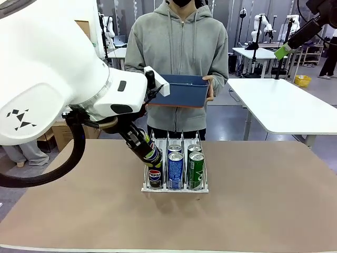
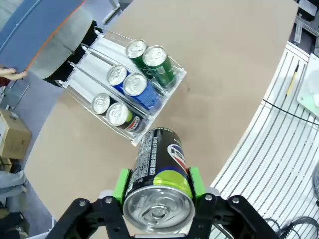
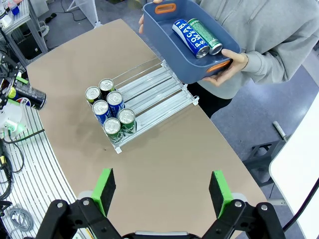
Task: Fill the beverage cans into the dispenser.
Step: Place the picked Pepsi coke in the line of the Automatic Can Dispenser with the same cans.
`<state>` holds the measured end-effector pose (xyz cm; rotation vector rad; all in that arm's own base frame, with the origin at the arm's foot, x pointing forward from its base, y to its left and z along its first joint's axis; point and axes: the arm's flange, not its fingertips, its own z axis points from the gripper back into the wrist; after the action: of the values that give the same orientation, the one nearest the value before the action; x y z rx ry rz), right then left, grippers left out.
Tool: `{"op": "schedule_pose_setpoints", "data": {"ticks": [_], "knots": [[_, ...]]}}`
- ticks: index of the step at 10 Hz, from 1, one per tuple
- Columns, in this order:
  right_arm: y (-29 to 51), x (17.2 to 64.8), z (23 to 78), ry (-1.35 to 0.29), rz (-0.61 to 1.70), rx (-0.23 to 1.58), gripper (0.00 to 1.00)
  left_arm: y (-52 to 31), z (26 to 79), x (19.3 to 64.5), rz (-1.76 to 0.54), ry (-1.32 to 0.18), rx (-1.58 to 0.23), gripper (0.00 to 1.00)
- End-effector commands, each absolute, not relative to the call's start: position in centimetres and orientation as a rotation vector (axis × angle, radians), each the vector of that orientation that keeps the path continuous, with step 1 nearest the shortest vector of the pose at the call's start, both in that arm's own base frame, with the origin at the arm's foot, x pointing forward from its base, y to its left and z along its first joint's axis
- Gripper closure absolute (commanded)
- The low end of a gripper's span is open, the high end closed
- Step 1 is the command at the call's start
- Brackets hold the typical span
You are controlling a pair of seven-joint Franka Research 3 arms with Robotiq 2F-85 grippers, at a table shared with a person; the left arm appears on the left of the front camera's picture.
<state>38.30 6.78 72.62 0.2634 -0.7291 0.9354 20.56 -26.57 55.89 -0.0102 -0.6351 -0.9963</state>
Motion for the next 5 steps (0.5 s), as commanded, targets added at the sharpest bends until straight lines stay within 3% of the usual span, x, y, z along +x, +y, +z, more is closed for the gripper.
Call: {"op": "schedule_pose_setpoints", "data": {"ticks": [1,3,4,5], "knots": [[6.7,38.2,72.6,-0.731,0.941,0.274,0.00,-25.9,54.1,19.3,-1.057,-0.604,-0.037,0.42],[6.7,38.2,72.6,-0.731,0.941,0.274,0.00,-26.2,54.0,18.7,-1.191,-0.550,-0.122,0.42],[6.7,38.2,72.6,-0.731,0.941,0.274,0.00,-27.4,55.3,19.5,-1.048,-0.605,-0.018,0.42],[6.7,38.2,72.6,-0.731,0.941,0.274,0.00,-27.4,55.3,19.5,-1.048,-0.605,-0.018,0.42]]}}
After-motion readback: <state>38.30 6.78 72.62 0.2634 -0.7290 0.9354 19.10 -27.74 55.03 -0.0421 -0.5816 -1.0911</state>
